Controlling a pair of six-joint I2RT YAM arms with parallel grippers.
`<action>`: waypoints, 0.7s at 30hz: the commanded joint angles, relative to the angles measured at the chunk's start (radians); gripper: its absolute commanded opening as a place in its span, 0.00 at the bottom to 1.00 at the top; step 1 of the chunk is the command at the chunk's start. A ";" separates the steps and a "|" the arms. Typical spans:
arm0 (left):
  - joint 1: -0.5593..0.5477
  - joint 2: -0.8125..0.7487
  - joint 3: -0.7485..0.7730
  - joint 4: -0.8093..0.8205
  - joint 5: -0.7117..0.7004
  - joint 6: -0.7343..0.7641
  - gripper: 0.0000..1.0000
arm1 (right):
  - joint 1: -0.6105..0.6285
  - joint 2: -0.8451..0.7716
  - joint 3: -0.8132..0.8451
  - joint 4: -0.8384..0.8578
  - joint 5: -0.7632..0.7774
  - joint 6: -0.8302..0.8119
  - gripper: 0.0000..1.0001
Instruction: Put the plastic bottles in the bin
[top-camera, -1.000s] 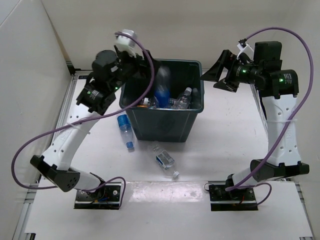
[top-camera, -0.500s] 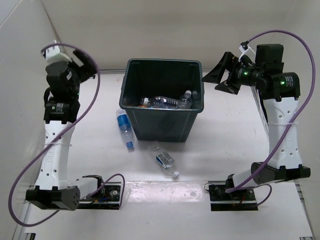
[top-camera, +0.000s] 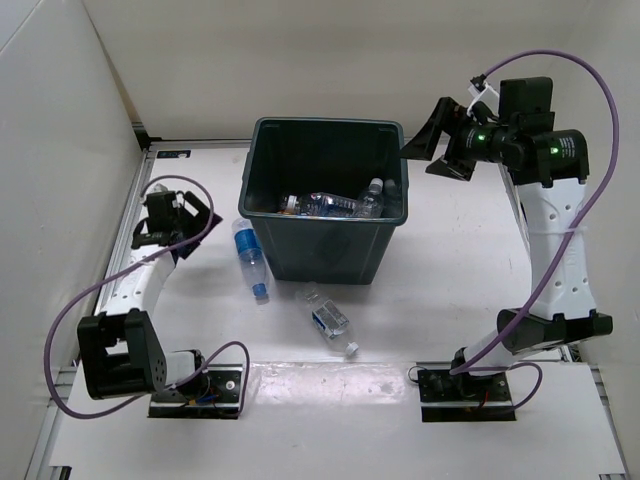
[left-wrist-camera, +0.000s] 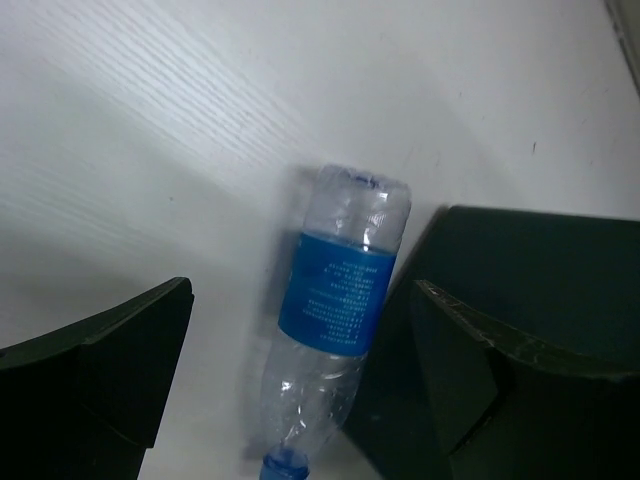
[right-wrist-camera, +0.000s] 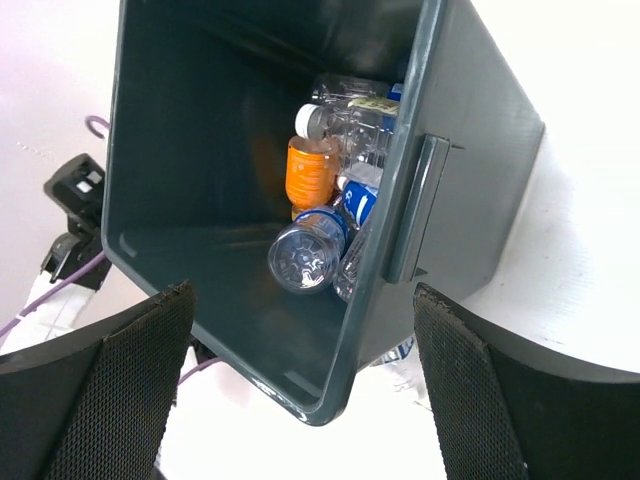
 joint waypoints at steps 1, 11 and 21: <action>-0.026 -0.003 -0.046 0.076 0.083 -0.001 1.00 | 0.013 -0.008 0.058 -0.011 0.031 -0.039 0.90; -0.165 0.079 -0.131 0.101 0.108 0.015 1.00 | 0.003 -0.013 0.054 -0.028 0.042 -0.054 0.90; -0.242 0.154 -0.111 0.113 0.089 -0.016 1.00 | -0.004 -0.008 0.046 -0.024 0.025 -0.042 0.90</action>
